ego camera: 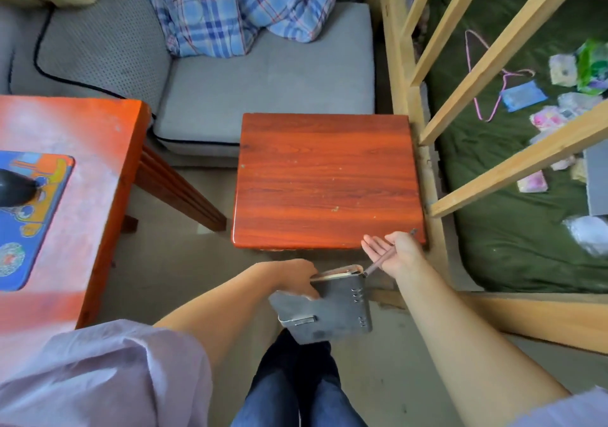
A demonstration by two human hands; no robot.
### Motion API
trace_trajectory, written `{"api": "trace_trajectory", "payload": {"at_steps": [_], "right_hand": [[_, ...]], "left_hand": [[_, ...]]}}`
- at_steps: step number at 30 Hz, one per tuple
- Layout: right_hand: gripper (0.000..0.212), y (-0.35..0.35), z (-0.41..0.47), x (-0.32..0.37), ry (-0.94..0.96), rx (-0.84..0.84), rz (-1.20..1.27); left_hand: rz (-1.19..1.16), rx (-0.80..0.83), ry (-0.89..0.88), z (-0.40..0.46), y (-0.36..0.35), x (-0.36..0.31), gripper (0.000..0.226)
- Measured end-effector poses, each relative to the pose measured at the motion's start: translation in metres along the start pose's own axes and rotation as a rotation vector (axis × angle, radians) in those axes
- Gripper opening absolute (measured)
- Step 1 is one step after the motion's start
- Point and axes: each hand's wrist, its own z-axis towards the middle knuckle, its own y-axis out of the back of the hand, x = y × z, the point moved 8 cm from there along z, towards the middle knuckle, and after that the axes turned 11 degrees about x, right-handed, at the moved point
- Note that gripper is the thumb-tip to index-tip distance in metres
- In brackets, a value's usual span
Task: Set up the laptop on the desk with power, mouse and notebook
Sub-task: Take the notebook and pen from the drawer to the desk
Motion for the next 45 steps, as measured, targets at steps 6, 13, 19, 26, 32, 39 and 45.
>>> {"api": "trace_trajectory", "payload": {"at_steps": [6,13,19,26,32,39,45], "right_hand": [[0.018,-0.037,-0.053,0.044,0.125,0.202,-0.208],[0.012,-0.083,-0.117,0.064,0.532,0.079,-0.751],[0.033,-0.179,-0.21,0.024,1.071,0.109,-1.063],[0.039,-0.228,-0.272,-0.152,1.018,0.534,-1.007],[0.019,-0.238,-0.356,-0.363,0.648,1.146,-0.956],[0.015,-0.233,-0.408,-0.488,0.439,1.385,-1.181],[0.022,-0.213,-0.42,-0.595,0.415,1.541,-1.632]], "left_hand": [[-0.634,-0.266,-0.079,-0.077,0.021,0.029,0.02],[-1.587,-0.5,-0.542,-0.162,0.005,0.034,0.017],[-1.821,-0.813,-0.738,-0.245,-0.039,0.065,0.028],[-1.981,-1.181,-1.089,-0.358,-0.174,0.126,0.044],[-1.944,-1.327,-1.13,-0.422,-0.314,0.149,0.042],[-2.004,-1.623,-1.179,-0.492,-0.491,0.195,0.055],[-2.019,-1.902,-0.306,-0.485,-0.569,0.224,0.018]]}}
